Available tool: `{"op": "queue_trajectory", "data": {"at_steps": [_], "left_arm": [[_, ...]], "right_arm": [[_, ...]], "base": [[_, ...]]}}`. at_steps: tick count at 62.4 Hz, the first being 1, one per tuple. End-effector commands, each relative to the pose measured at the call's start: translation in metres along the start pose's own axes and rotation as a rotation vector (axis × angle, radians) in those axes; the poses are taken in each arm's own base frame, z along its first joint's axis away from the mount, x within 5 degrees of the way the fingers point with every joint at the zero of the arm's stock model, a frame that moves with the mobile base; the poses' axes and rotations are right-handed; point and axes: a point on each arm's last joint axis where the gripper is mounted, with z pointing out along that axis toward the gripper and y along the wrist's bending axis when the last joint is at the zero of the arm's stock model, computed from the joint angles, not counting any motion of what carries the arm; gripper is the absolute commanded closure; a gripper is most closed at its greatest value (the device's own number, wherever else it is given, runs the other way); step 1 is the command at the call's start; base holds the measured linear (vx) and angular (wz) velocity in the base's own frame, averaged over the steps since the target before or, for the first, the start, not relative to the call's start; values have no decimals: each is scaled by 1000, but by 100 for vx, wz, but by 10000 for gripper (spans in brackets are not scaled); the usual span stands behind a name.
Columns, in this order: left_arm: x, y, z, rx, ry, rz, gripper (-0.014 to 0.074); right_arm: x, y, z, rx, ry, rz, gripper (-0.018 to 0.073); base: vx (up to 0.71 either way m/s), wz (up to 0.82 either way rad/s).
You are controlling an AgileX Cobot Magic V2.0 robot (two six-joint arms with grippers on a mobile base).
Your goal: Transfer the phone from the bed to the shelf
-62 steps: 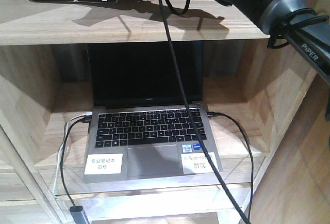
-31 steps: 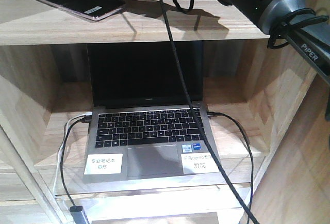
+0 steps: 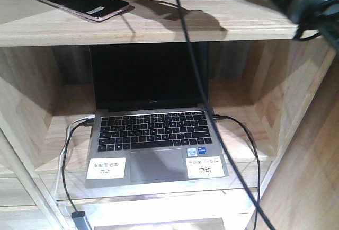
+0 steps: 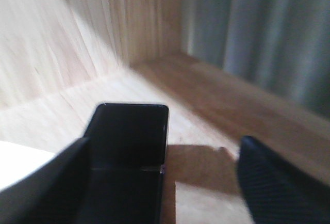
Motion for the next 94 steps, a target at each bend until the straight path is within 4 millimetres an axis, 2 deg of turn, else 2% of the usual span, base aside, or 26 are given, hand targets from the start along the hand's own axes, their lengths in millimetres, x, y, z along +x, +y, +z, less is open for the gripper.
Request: {"op": "queue_trajectory", "data": {"at_steps": [1,10,29,39,45,60,75,94], "left_arm": [[-14,2,-3,-10,-107,-14,595],[-14,2,-3,-10,-107,-14,595],[-14,2,-3,-10,-107,-14,595],[-14,2,-3,-10,-107,-14,595],[-14,2,-3,-10,-107,-14,595],[-14,2,-3,-10,-107,-14,595],[-14,2,-3,-10,-107,-14,595],[-14,2,-3,-10,-107,-14,595]], "right_arm": [[-43,16,-41,36,-106,-25,98],[-52,23,-59,62,-81,-31,207],[-70,35,-90,116,-103,-46,574],[-58,36,-103,176,-130,-12,565],[-39,38,-114,231,-135,1,565],[6,55,-165,355,-189,16,565],[49,85,-224,404,-224,20,565],[108,118,-279,399,-238,36,565]], "base": [[0,0],[0,0],[0,0],[0,0],[0,0],[0,0],[0,0],[0,0]]}}
